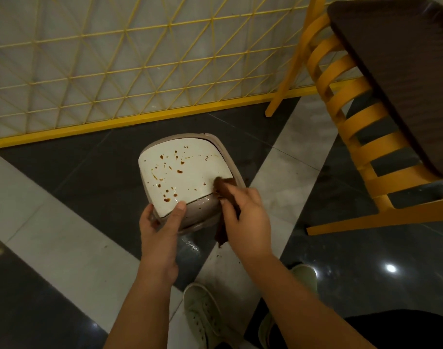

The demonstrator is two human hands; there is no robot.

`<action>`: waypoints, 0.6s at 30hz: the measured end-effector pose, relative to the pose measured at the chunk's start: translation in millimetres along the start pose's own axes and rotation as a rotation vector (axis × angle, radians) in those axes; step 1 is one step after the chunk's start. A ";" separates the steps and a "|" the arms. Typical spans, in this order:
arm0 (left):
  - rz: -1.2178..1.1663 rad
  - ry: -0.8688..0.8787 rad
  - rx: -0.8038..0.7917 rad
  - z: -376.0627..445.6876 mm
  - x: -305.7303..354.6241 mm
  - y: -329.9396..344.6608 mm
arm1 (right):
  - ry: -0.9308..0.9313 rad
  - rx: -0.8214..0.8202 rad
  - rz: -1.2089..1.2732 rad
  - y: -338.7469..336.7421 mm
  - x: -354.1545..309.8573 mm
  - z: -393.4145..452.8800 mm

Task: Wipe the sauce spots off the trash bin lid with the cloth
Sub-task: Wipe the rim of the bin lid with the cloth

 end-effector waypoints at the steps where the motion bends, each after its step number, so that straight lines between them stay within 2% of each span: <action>1: 0.000 0.001 -0.006 0.0 0.6 -1.2 | -0.053 -0.012 -0.004 3.2 -6.2 -6.7; 4: -0.006 0.005 -0.017 0.4 0.8 -4.3 | -0.081 -0.018 -0.016 0.0 2.5 -6.2; 8: -0.012 -0.008 -0.022 3.4 -0.7 -6.3 | 0.166 0.051 0.034 -9.5 27.4 14.6; 15: -0.007 0.002 -0.004 0.9 1.6 -3.8 | -0.054 -0.002 0.110 10.8 -1.1 -15.5; 18: -0.010 -0.002 -0.006 3.1 1.2 -5.4 | 0.129 0.042 0.120 1.7 21.6 6.1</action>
Point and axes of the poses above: each hand's wrist, its own z-axis towards the middle knuckle, its own y-axis out of the palm, x = y × z, the point moved 1 cm from there along z, towards the middle knuckle, and after that the axes turned 10 degrees about -x, right-handed, at the moved point
